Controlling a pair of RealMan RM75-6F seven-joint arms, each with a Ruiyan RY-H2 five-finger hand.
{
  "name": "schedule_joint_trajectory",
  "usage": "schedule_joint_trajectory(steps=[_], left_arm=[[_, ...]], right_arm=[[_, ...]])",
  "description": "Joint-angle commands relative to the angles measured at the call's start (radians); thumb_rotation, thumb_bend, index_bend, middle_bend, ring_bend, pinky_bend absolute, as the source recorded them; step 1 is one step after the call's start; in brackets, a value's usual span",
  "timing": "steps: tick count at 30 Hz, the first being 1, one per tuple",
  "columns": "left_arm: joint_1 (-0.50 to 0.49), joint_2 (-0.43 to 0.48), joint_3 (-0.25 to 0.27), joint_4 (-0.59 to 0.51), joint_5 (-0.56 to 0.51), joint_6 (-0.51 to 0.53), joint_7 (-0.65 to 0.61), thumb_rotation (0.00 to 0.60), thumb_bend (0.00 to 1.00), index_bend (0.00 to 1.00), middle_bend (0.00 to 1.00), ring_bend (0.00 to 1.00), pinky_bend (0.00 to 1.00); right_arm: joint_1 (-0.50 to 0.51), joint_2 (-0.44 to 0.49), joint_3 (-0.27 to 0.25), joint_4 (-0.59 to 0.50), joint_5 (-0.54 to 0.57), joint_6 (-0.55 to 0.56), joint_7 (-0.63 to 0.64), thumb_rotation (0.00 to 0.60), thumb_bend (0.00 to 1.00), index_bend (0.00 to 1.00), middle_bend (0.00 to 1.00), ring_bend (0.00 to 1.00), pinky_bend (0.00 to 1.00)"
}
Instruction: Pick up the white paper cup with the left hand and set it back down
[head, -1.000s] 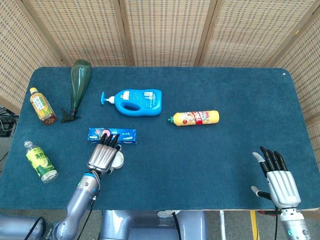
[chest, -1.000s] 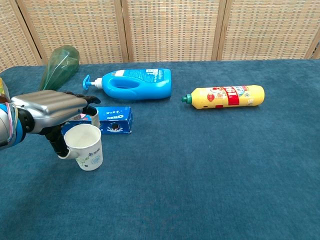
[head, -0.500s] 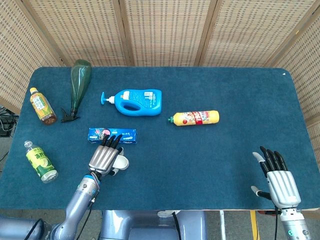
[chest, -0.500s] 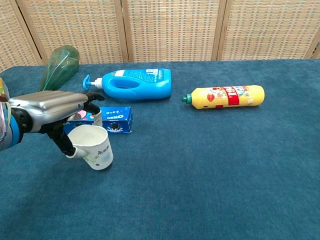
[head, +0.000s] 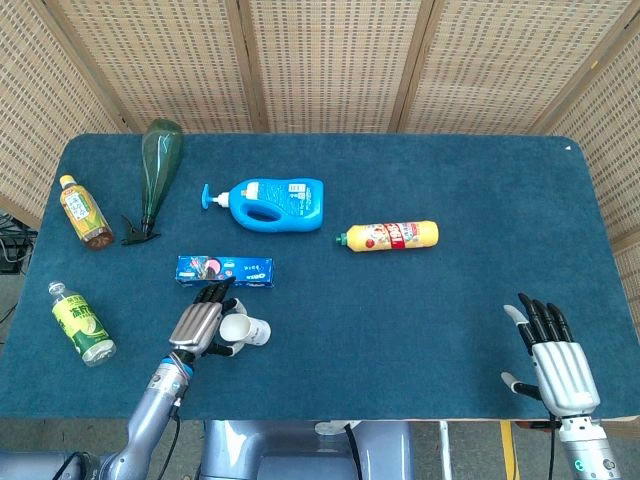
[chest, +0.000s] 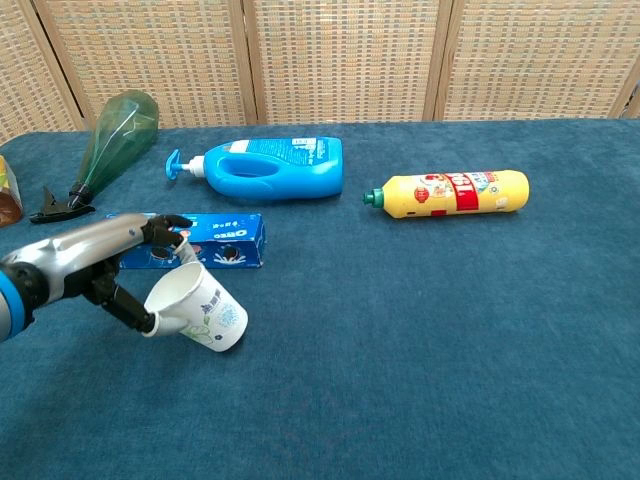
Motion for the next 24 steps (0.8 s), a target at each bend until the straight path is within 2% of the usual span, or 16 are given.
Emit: schedule_joint_trajectory(steps=[1,5,7,11,18,24], left_arm=[[0.005,0.002,0.007,0.009,0.002,-0.009,-0.003,0.6,0.25,0.39,0.0,0.0,0.0],[0.001,0.037,0.028,-0.01,-0.013,-0.022,0.043,0.6,0.23,0.29,0.0,0.0,0.0],[-0.001,0.05,0.027,-0.023,-0.014,-0.017,0.059,0.6,0.22,0.22,0.0,0.0,0.0],[-0.007,0.076,0.019,-0.056,-0.04,-0.018,0.083,0.6,0.2,0.15,0.0,0.0,0.0],[-0.043,0.094,-0.005,-0.111,-0.097,0.005,0.179,0.6,0.2,0.14,0.0,0.0,0.0],[-0.114,0.081,-0.019,-0.148,-0.198,0.041,0.36,0.6,0.22,0.19,0.0,0.0,0.0]], right_arm=[[0.0,-0.001,-0.002,0.0,-0.001,-0.001,-0.002,0.6,0.06,0.0,0.0,0.0,0.02],[-0.001,-0.002,-0.001,0.0,-0.001,0.002,-0.003,0.6,0.06,0.0,0.0,0.0,0.02],[-0.001,-0.003,-0.002,0.0,-0.003,0.001,-0.006,0.6,0.06,0.0,0.0,0.0,0.02],[-0.001,-0.005,-0.003,0.001,-0.006,0.003,-0.01,0.6,0.06,0.0,0.0,0.0,0.02],[0.0,-0.007,-0.005,0.001,-0.007,0.001,-0.013,0.6,0.06,0.0,0.0,0.0,0.02],[-0.001,-0.006,-0.004,0.0,-0.007,0.003,-0.01,0.6,0.06,0.0,0.0,0.0,0.02]])
